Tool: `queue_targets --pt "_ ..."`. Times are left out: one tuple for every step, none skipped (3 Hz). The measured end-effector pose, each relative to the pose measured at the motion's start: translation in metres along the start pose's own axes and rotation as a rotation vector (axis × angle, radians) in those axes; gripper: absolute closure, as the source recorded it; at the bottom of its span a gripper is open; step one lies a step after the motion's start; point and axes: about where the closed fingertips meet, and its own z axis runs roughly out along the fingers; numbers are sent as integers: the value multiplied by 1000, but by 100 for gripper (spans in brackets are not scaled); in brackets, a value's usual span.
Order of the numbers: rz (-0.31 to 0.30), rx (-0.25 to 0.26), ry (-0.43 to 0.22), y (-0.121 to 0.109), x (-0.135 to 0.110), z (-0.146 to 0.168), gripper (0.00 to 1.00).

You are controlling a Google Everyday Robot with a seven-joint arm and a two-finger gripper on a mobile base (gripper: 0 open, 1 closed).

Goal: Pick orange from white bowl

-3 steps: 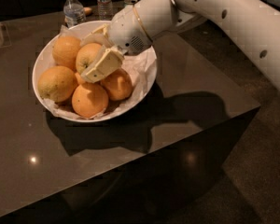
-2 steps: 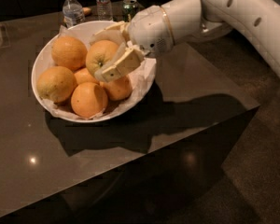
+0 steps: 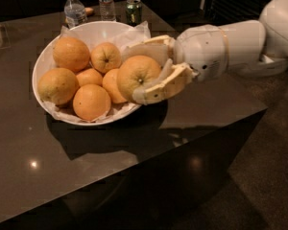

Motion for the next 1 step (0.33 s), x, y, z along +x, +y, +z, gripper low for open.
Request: queue_targets --pt "39 50 -3 25 -6 -23 100"
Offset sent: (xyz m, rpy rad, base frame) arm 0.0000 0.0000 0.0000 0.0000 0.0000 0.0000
